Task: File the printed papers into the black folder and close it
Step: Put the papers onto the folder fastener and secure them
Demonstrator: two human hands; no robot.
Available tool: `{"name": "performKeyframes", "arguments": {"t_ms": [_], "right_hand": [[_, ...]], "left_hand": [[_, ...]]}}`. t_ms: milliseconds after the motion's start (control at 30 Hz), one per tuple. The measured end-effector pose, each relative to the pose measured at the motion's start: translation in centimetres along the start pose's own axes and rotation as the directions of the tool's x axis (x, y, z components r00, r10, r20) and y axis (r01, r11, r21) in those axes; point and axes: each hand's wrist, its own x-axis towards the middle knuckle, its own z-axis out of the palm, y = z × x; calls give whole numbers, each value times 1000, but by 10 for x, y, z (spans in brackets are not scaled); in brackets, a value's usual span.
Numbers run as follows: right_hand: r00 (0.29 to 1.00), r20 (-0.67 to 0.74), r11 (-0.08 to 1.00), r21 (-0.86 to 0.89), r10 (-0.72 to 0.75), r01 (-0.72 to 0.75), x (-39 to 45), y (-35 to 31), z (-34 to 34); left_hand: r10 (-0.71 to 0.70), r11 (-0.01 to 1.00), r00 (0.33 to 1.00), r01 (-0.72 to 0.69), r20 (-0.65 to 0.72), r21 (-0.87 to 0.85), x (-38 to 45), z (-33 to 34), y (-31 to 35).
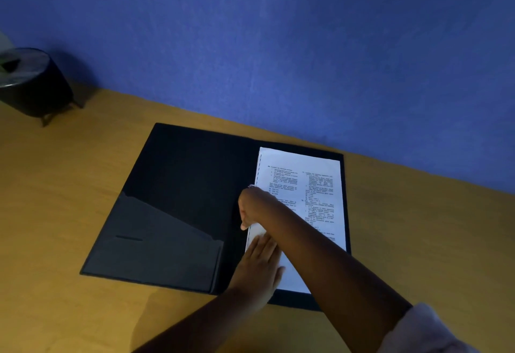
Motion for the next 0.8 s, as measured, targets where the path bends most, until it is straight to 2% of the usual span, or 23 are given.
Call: {"name": "performKeyframes", "arguments": {"t_ms": [100, 167, 200, 300, 367, 533, 667, 800], "right_hand": [[1000, 21, 1000, -22, -10, 10, -6, -1, -3], [999, -5, 999, 1, -36, 36, -13, 2, -4], [998, -21, 998, 21, -51, 51, -17, 4, -4], [992, -87, 992, 79, -92, 99, -30, 8, -5], [994, -69, 993, 69, -87, 91, -35, 8, -9], [996, -63, 990, 128, -60, 67, -39, 7, -21], [981, -180, 981, 169, -68, 99, -48, 10, -25], [939, -314, 958, 198, -138, 207, -58, 15, -21]], "left_hand": [[-5, 999, 1000, 5, 1, -54, -20, 10, -16], [-24, 999, 997, 27, 69, -47, -34, 7, -31], [-34, 999, 998, 36, 52, -39, -39, 6, -38], [3, 1000, 994, 0, 113, -23, -45, 7, -51], [4, 1000, 986, 1, 167, -30, -46, 5, -52], [-9, 1000, 986, 7, 167, 11, -45, 12, -54], [-19, 1000, 983, 17, 181, 11, -44, 10, -54], [-9, 1000, 987, 7, 161, 12, -43, 12, -54]]}}
